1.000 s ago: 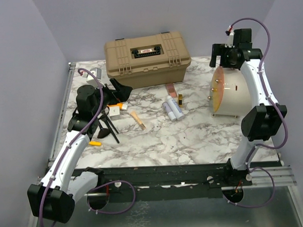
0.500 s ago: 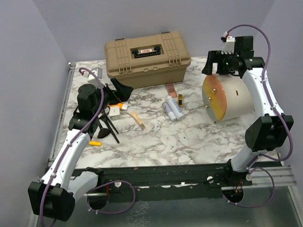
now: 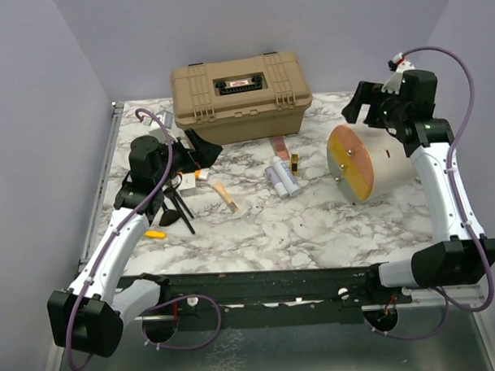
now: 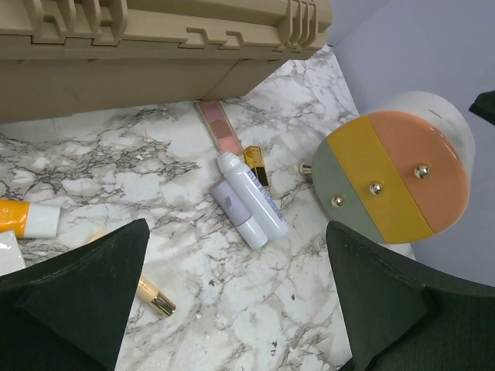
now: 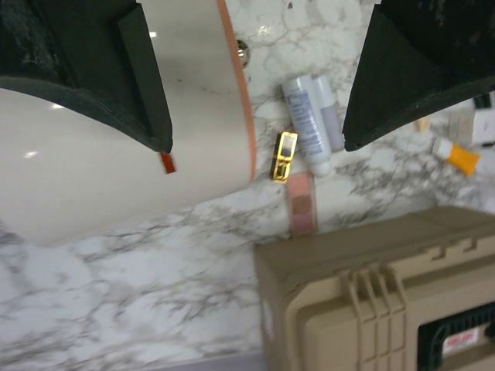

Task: Organize the makeup
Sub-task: Move the storage box to the center of the board.

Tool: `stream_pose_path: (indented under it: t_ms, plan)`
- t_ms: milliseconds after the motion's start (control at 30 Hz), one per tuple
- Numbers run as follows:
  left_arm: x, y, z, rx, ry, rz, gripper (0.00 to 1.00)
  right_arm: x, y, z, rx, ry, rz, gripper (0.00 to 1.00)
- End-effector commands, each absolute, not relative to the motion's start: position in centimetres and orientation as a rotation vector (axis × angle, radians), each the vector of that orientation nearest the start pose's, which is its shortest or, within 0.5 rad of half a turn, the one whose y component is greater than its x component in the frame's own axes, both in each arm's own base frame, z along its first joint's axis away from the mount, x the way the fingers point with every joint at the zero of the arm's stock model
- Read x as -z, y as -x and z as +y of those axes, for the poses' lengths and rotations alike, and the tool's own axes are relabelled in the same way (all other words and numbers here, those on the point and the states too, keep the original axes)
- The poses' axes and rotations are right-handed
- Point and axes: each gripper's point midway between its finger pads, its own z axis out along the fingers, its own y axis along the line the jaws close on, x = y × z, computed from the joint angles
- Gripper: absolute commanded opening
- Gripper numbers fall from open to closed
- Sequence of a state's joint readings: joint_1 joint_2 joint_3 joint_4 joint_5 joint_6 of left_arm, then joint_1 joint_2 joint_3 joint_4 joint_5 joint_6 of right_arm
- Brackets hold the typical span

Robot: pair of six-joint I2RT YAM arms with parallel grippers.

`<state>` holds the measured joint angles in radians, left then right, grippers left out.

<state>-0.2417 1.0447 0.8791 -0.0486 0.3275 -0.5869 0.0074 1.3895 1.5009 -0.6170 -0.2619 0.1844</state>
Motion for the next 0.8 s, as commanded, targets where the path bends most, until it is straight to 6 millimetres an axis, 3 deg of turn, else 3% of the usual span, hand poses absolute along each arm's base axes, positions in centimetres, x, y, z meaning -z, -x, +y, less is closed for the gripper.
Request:
stream_pose_path:
  t_ms: [0, 100, 367, 467, 533, 667, 767]
  plan:
    - [-29.4, -32.0, -17.0, 0.931, -0.001, 1.821, 0.99, -32.4, -40.9, -1.8, -0.004, -0.324, 1.982, 1.0]
    - [-29.2, -31.6, -17.1, 0.939, -0.016, 1.822, 0.99, -31.3, -41.3, -6.1, 0.073, -0.434, 2.007, 1.0]
    - [-30.7, -31.6, -17.3, 0.96, -0.015, 1.798, 0.99, -30.2, -45.2, -11.4, 0.034, -0.544, 2.038, 1.0]
    - [-31.1, -31.1, -17.1, 0.952, -0.025, 1.777, 0.99, -28.7, -46.7, -10.2, -0.045, -0.426, 2.145, 1.0]
    - [-31.2, -30.9, -16.9, 0.947, -0.018, 1.77, 0.99, -27.9, -47.0, -9.8, -0.084, -0.444, 2.194, 1.0]
    - [-31.7, -30.8, -17.2, 0.973, -0.015, 1.776, 0.99, -26.9, -46.9, -5.4, -0.379, -0.364, 2.195, 0.99]
    - [-31.9, -30.6, -17.5, 0.99, -0.048, 1.777, 0.99, -25.2, -45.9, -4.8, -0.41, -0.387, 2.202, 0.99]
